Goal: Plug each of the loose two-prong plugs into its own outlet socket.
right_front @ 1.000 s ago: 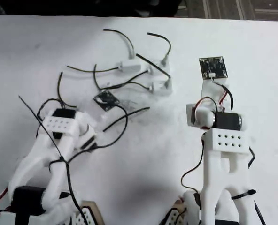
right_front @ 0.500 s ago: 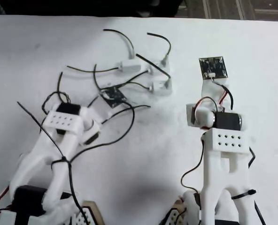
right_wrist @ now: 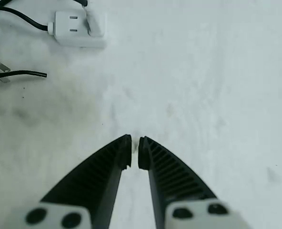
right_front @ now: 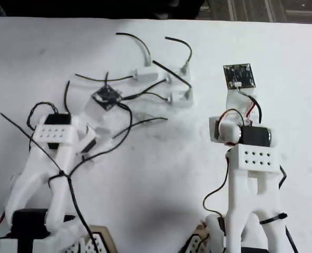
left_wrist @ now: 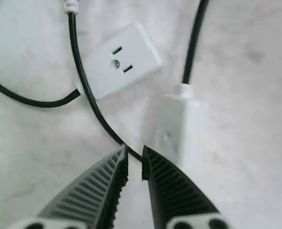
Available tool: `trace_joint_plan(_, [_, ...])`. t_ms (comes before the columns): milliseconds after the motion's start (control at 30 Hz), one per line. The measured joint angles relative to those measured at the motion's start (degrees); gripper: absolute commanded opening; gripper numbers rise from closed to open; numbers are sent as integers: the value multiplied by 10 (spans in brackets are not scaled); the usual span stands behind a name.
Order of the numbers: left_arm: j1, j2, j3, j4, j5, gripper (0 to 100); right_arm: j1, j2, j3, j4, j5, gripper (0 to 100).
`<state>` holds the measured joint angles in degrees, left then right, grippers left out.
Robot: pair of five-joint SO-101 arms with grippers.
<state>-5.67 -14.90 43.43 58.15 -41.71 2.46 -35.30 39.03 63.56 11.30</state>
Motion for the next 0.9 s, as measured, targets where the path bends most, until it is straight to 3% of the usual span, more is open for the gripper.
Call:
trace_joint_plan(233, [-35, 162, -104, -13, -2, 79, 0, 0, 0, 0, 0, 33])
trace_joint_plan(400, [-59, 256, -236, 78, -2, 79, 0, 0, 0, 0, 0, 33])
trace_joint_plan(633, [-53, 210, -259, 171, -2, 109, 0, 0, 0, 0, 0, 33])
trace_joint_plan(800, [11, 84, -160, 189, 12, 261, 0, 0, 0, 0, 0, 33])
trace_joint_plan(900, [56, 2, -81, 178, 47, 255, 0, 0, 0, 0, 0, 33])
